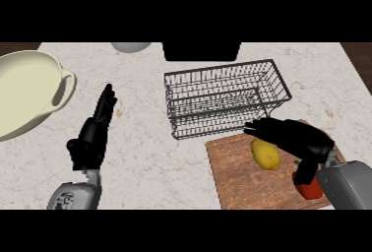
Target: Pick the lemon from the cutting board and place it in the tiered basket
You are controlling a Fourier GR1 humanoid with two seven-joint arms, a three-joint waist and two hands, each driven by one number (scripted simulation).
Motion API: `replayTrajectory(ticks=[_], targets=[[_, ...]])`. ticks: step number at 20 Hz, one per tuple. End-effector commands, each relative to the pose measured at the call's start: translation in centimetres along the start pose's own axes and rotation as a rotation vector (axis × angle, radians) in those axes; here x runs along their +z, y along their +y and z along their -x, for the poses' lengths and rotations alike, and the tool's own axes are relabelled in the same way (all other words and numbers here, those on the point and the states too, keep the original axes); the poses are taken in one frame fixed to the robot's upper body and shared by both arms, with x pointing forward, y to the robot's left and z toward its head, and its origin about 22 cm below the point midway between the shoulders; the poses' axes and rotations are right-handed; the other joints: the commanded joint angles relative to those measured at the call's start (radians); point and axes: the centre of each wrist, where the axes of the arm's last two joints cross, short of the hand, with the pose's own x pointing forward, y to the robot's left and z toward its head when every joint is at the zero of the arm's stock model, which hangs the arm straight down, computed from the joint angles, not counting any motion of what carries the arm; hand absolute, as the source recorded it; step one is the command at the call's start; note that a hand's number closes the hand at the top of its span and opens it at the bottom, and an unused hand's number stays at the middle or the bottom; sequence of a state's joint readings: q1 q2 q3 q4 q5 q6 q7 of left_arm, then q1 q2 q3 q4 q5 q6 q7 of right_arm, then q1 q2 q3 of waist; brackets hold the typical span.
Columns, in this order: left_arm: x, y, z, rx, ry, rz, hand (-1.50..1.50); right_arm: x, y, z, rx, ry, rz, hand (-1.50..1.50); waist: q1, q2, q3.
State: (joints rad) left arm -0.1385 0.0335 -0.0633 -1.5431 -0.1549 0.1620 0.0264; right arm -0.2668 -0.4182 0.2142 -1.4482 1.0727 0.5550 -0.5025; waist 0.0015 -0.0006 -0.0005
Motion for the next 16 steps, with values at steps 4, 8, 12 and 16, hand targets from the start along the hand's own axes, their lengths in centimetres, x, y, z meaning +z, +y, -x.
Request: replayTrajectory(ticks=[4, 8, 12, 16], targets=[[-1.1, -0.6, -0.3, 0.001, -0.001, -0.005, 0.00, -0.8, -1.1, -0.3, -0.027, -0.014, -0.022, -1.50, -0.001, 0.001, 0.000], [-1.1, -1.0, -0.7, -0.011, 0.002, -0.002, 0.00, -0.5, 3.0, -0.3, -0.073, -0.028, -0.002, -1.50, -0.003, 0.000, 0.000], [0.1, -0.3, -0.3, 0.006, 0.005, -0.008, 0.00, -2.6, 2.6, 1.8, -0.076, -0.012, 0.092, 1.50, 0.004, 0.002, 0.001], [-1.3, 1.0, -1.5, 0.005, 0.007, -0.002, 0.00, -0.6, 4.2, -1.3, 0.067, -0.069, 0.188, 1.50, -0.006, -0.001, 0.000]])
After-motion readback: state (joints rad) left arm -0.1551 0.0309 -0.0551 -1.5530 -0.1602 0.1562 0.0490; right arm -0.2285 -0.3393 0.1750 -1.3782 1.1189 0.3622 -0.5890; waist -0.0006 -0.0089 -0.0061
